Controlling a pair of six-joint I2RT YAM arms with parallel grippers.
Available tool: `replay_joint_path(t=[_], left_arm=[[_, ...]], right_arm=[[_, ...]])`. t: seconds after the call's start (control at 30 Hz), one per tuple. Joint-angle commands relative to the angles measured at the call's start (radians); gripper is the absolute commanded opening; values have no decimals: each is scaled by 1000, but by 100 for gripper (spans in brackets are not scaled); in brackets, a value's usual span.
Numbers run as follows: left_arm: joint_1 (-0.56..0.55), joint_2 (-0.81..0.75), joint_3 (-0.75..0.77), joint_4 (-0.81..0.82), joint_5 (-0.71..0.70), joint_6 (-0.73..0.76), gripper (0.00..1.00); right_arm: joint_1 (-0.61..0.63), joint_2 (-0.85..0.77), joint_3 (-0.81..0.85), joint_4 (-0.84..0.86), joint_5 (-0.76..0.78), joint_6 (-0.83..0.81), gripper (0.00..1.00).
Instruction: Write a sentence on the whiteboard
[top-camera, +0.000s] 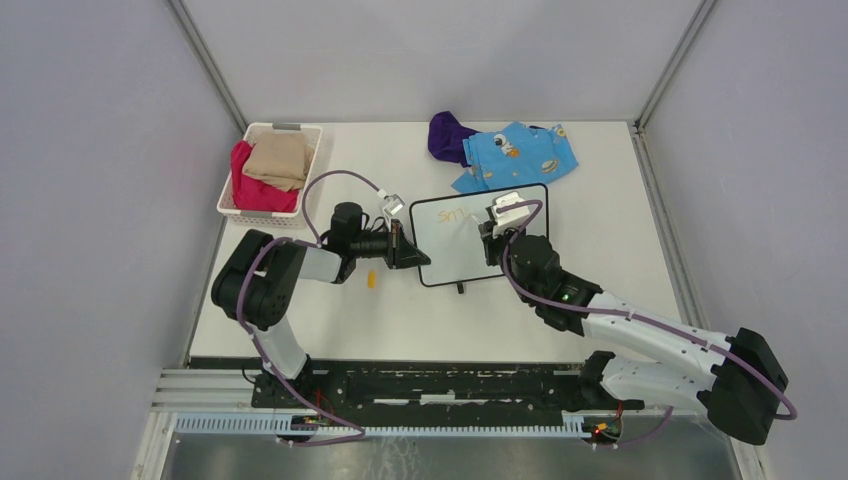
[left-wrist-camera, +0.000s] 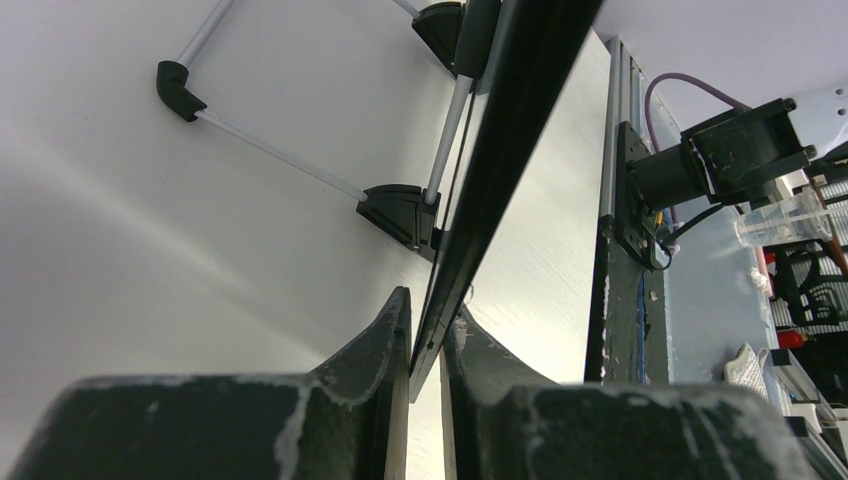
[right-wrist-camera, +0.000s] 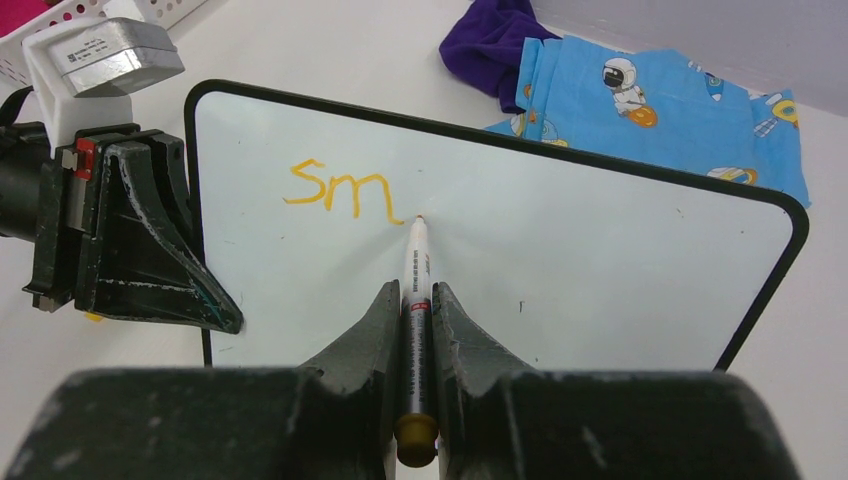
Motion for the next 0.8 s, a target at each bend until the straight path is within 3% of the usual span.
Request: replay_joint_path(t=[0.0, 0.77], left_arm=[[-3, -11, 16, -60, -43, 46, 2], [-5, -11, 17, -64, -43, 50, 2]], right_arm=[[-6, -9, 41, 43, 15, -12, 0], [-17, 38, 49, 74, -1, -12, 0]])
